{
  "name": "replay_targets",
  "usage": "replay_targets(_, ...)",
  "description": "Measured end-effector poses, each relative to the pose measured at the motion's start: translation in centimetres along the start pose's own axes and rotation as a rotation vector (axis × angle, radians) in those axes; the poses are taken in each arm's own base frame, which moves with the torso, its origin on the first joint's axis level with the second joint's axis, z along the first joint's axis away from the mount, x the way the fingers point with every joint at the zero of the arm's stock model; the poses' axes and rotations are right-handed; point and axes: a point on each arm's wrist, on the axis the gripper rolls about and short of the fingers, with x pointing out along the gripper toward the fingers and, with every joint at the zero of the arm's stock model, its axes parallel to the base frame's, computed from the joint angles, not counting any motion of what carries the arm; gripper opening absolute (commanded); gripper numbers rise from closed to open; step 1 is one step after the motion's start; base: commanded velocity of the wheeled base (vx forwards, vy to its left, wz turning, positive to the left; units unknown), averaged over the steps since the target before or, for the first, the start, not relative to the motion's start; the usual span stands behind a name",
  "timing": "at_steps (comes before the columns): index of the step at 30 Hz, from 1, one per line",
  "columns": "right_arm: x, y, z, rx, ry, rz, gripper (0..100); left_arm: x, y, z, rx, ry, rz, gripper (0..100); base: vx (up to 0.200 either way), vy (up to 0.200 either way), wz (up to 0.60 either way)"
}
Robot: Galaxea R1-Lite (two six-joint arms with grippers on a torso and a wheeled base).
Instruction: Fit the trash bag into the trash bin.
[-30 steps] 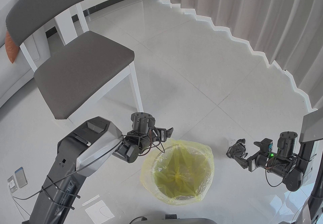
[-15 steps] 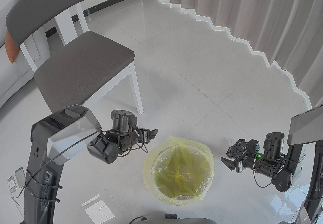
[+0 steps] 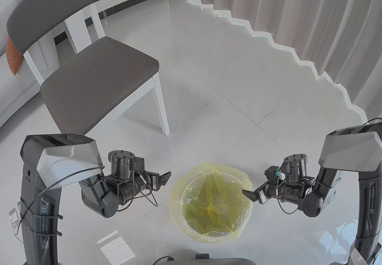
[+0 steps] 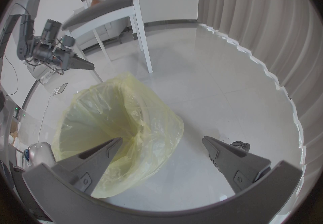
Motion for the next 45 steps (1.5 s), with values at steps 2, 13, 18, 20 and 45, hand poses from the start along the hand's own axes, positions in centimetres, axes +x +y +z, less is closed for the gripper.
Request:
replay_targets(2, 0.6, -0.5, 0.2, 0.007, 0.010, -0.009, 100, -0.5, 0.3, -0.3, -0.002, -0.005, 0.000, 100, 0.000, 0.000, 0.00)
replay_targets(13, 1.8, -3.1, 0.7, 0.039, 0.006, -0.063, 100, -1.4, 1.6, -1.8, -0.016, -0.007, 0.006, 100, 0.000, 0.000, 0.00)
replay_targets(18, 1.9, -3.1, 0.4, 0.040, 0.017, -0.061, 100, -1.4, 1.6, -2.2, -0.015, 0.006, 0.005, 100, 0.000, 0.000, 0.00)
replay_targets(20, 2.0, -3.0, 0.2, 0.040, 0.021, -0.058, 100, -1.4, 1.5, -2.3, -0.015, 0.010, 0.004, 100, 0.000, 0.000, 0.00)
replay_targets(45, -1.8, -8.4, 1.0, 0.116, -0.035, -0.162, 100, -4.0, -1.2, -7.9, 0.015, 0.088, -0.122, 100, 0.000, 0.000, 0.00)
